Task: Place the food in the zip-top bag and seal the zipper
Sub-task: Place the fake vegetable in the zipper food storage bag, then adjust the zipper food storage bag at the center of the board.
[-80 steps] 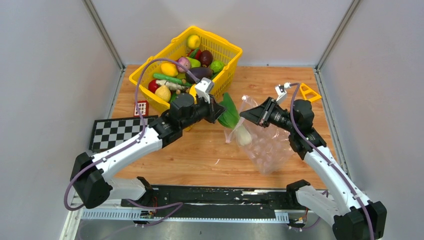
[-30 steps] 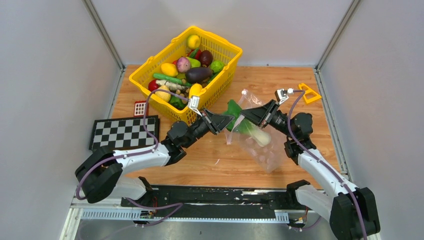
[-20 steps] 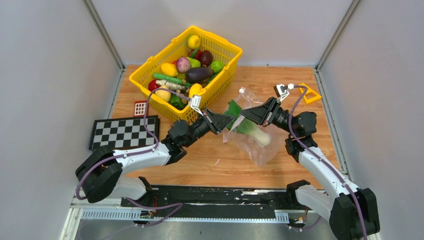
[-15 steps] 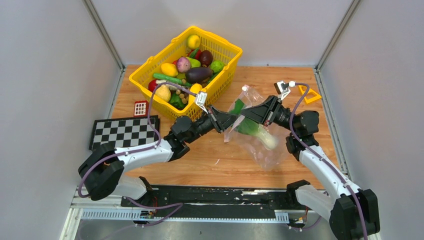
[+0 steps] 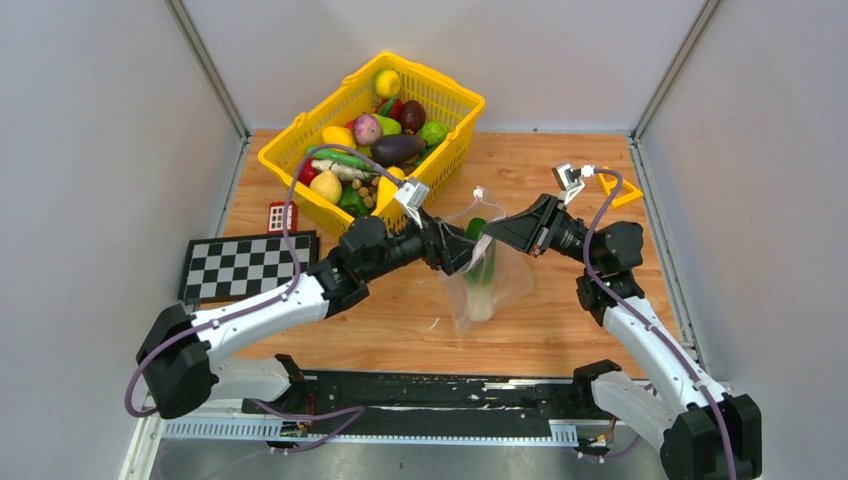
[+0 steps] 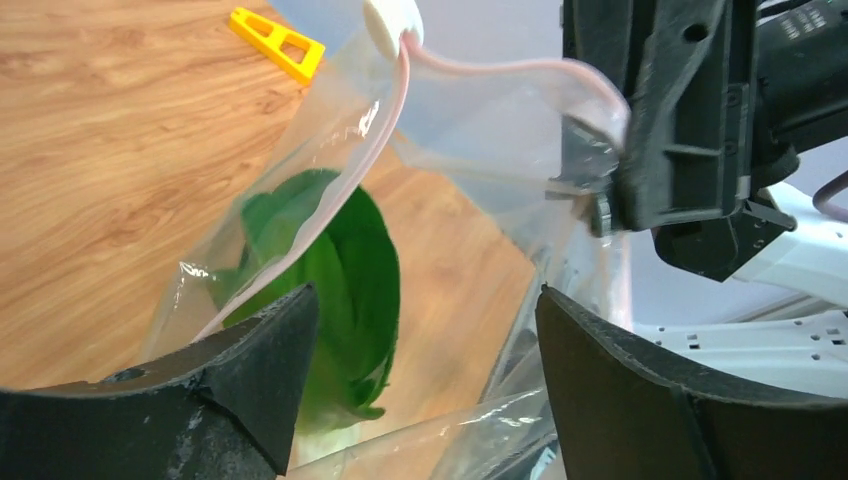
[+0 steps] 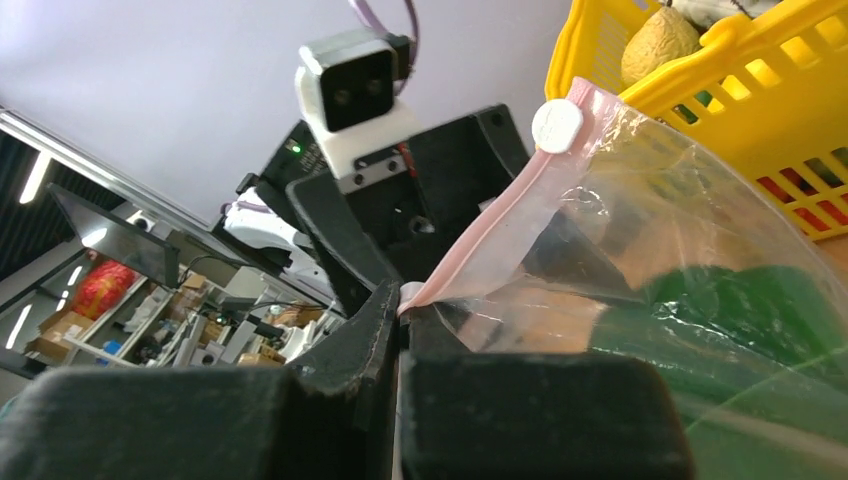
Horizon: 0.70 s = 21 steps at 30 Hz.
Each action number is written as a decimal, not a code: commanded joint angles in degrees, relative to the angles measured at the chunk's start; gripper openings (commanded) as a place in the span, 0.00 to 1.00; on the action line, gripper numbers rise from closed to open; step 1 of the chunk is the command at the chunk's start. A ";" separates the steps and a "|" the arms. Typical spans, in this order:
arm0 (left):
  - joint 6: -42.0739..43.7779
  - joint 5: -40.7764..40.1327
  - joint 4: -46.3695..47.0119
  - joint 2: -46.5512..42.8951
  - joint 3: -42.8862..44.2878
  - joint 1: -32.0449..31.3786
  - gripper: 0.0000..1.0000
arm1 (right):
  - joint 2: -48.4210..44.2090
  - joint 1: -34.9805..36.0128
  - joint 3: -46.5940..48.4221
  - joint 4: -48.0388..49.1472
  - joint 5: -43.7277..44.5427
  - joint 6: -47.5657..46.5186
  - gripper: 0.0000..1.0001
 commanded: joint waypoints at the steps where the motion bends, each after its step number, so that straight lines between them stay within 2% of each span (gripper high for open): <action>1: 8.45 -1.70 -10.06 -5.88 5.71 -0.35 0.88 | -3.46 -0.50 1.49 -6.65 2.86 -7.62 0.00; 7: 13.00 1.17 -18.23 -8.03 10.31 -0.34 0.91 | -4.78 -0.50 2.35 -19.67 5.73 -15.66 0.00; 15: 19.11 -13.04 -32.27 -10.70 11.81 -0.35 0.91 | -5.69 -0.50 3.00 -22.78 4.71 -18.55 0.00; 21: 19.87 -11.77 -37.71 -6.19 15.45 -0.35 0.90 | -5.39 -0.49 6.15 -26.18 2.49 -21.01 0.00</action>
